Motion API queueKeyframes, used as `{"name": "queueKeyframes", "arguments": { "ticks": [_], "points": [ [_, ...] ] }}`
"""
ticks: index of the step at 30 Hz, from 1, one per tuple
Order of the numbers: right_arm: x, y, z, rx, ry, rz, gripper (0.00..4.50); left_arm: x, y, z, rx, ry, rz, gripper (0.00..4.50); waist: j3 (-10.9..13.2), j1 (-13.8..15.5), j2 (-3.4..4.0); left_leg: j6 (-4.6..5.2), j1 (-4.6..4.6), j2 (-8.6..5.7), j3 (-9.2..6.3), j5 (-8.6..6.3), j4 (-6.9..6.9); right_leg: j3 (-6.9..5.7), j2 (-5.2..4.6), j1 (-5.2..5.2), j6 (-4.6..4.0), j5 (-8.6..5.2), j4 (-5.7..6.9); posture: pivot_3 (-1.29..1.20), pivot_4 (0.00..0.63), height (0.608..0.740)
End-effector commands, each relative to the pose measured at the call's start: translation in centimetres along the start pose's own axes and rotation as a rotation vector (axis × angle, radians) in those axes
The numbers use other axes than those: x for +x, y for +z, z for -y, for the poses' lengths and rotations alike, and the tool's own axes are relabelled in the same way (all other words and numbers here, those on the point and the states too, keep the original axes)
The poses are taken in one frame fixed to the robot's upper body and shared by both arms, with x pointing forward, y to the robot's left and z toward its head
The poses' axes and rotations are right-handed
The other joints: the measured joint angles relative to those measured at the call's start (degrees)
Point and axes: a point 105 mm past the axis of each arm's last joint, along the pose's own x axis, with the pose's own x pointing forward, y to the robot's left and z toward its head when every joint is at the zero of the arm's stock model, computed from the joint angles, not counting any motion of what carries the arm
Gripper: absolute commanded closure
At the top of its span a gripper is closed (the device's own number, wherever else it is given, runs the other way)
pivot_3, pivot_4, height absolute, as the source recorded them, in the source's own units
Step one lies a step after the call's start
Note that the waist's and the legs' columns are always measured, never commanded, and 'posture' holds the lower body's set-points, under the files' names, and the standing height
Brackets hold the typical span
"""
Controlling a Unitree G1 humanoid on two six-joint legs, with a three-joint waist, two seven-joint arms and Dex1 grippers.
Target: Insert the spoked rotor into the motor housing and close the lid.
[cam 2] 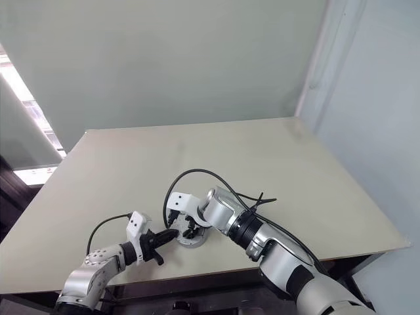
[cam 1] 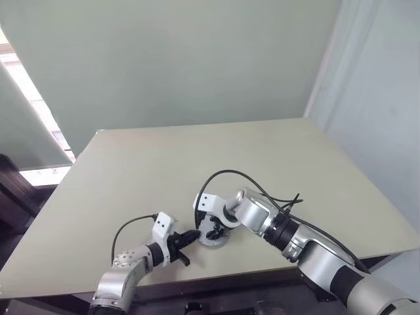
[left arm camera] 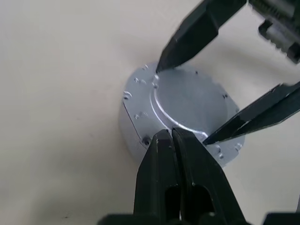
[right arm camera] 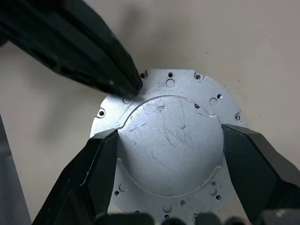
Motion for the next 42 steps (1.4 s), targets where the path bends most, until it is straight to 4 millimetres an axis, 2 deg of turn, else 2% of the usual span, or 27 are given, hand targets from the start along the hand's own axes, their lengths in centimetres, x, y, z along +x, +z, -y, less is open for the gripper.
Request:
{"name": "queueKeyframes", "arguments": {
  "ticks": [1,11,13,15,25,29,32,35,38,42],
  "points": [
    [1.3,-3.4,-0.5,0.048,0.019,-0.125,1.29,0.2,-0.3,-0.6,0.054,0.019,-0.054,4.5,-0.1,0.0,0.04,0.0,0.01,0.0,0.0,0.0,0.0,0.0,0.0,0.0,0.0,0.0,0.0,0.0,0.0,0.74],
    [1.2,-3.6,-0.7,0.015,0.034,-0.12,1.29,1.2,-0.4,-0.3,0.06,0.001,-0.062,4.5,-0.4,0.2,0.16,0.0,0.04,-0.09,-0.04,0.0,0.01,0.0,-0.05,0.04,0.07,-0.04,-0.01,0.0,0.0,0.74],
    [1.2,-3.5,-0.8,0.017,0.042,-0.116,0.54,1.2,-0.5,-0.3,0.062,-0.003,-0.064,4.5,-0.5,0.2,0.16,0.0,0.04,-0.14,-0.05,0.0,0.01,0.01,-0.08,0.05,0.11,-0.06,-0.02,0.0,0.0,0.74],
    [1.2,-3.5,-0.9,0.025,0.051,-0.109,0.02,1.3,-0.5,-0.3,0.065,-0.009,-0.07,4.5,-0.5,0.2,0.17,0.0,0.06,-0.13,-0.05,0.0,-0.01,0.01,-0.08,0.06,0.12,-0.07,-0.02,0.0,0.0,0.74],
    [0.8,-2.7,-0.7,0.099,0.064,-0.041,0.02,1.6,-0.7,-0.1,0.07,-0.025,-0.078,4.5,-0.7,0.2,0.33,0.01,0.07,-0.12,-0.06,0.0,-0.04,0.01,-0.06,0.07,0.12,-0.08,-0.02,0.0,0.0,0.74],
    [-0.5,-1.0,0.0,0.214,0.068,0.077,0.02,1.8,-0.8,0.0,0.072,-0.032,-0.082,4.5,-0.7,0.2,0.33,0.01,0.06,-0.11,-0.08,0.0,-0.03,0.0,-0.06,0.08,0.13,-0.08,-0.01,0.0,0.0,0.74],
    [-2.3,1.0,0.9,0.359,0.103,0.239,0.02,1.9,-0.8,0.1,0.074,-0.04,-0.083,4.5,-0.7,0.2,0.33,0.01,0.03,-0.11,-0.09,0.0,-0.02,0.0,-0.06,0.08,0.13,-0.08,0.01,0.0,0.0,0.74],
    [-4.4,2.1,1.7,0.491,0.162,0.376,0.02,2.1,-0.9,0.2,0.075,-0.048,-0.085,4.5,-0.6,0.2,0.35,0.01,-0.02,-0.13,-0.11,0.01,0.02,0.0,-0.05,0.08,0.13,-0.07,0.02,0.0,0.0,0.74],
    [-5.9,1.7,3.2,0.638,0.167,0.461,0.02,2.1,-0.9,0.3,0.076,-0.055,-0.088,4.5,-0.6,0.2,0.37,0.01,-0.05,-0.14,-0.1,0.01,0.05,0.01,-0.06,0.07,0.13,-0.07,0.02,0.0,0.0,0.74],
    [-6.9,0.1,5.1,0.836,0.172,0.531,0.02,2.2,-0.8,0.3,0.08,-0.059,-0.089,4.5,-0.6,0.2,0.37,0.01,-0.05,-0.15,-0.11,0.01,0.05,0.0,-0.06,0.1,0.12,-0.08,0.02,0.0,0.0,0.74]
  ]
}}
